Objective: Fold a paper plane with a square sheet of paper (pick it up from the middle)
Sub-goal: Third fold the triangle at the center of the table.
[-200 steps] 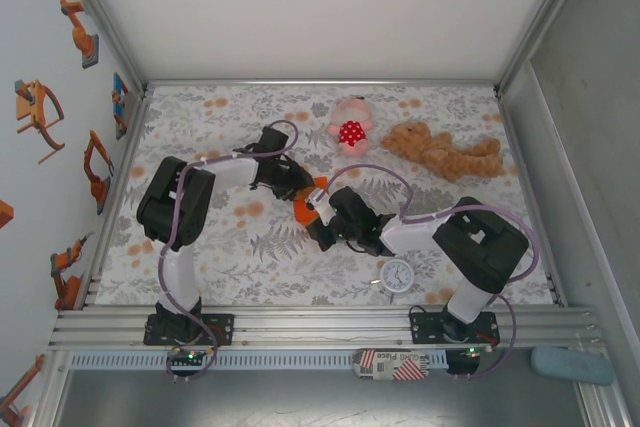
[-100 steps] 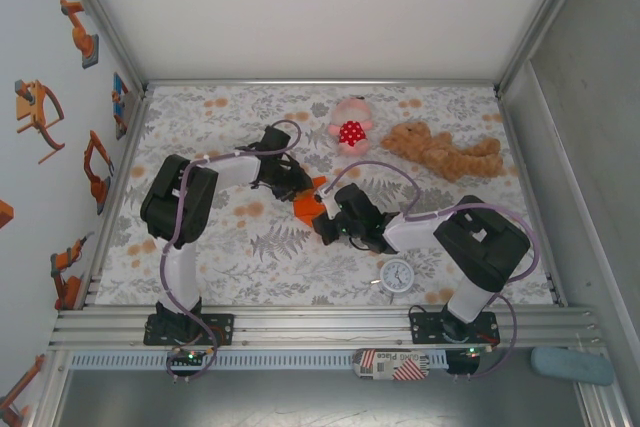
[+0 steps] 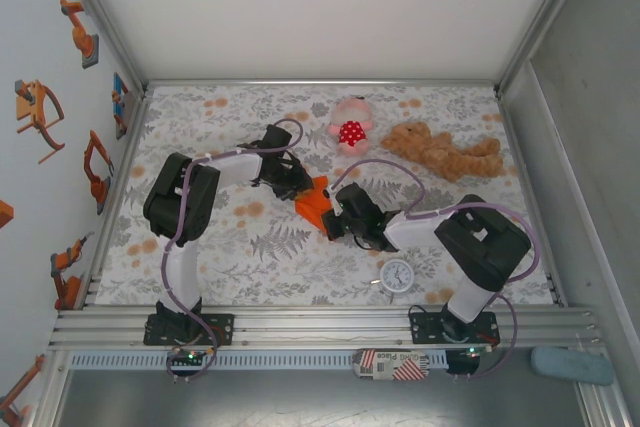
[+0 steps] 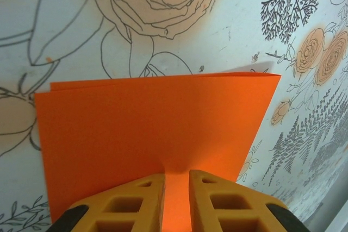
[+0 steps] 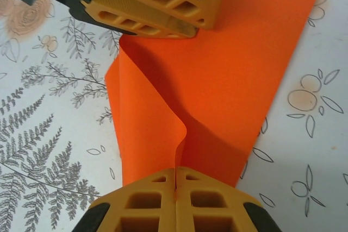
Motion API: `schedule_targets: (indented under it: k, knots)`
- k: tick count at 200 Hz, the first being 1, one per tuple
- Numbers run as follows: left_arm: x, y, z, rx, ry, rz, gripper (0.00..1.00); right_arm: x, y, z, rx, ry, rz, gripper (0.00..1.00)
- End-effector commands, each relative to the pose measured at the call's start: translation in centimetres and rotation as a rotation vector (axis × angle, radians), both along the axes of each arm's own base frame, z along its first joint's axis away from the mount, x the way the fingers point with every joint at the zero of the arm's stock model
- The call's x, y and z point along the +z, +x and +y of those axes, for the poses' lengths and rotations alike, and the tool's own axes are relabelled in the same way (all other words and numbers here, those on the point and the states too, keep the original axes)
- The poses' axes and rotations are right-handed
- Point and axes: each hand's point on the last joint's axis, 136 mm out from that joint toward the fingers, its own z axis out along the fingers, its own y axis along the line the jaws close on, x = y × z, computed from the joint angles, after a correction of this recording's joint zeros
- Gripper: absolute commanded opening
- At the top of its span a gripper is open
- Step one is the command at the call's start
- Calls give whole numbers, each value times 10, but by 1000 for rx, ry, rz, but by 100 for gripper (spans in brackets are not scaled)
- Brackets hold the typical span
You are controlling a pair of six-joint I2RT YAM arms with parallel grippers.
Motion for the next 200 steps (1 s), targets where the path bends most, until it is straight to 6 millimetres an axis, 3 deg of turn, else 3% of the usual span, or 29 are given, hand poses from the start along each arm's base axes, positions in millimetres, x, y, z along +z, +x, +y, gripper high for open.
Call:
schedule_targets:
  k: [1,85,200]
  knots:
    - [-32,-19,12,-22,93,78,20,9,12,-1,-40,-4,-14,0]
    - [-32,-20,7,-54,77,88,18,7,10,15,37,54,64,0]
    - [-26,-17,3,-63,61,75,18,-6,13,13,4,44,142,0]
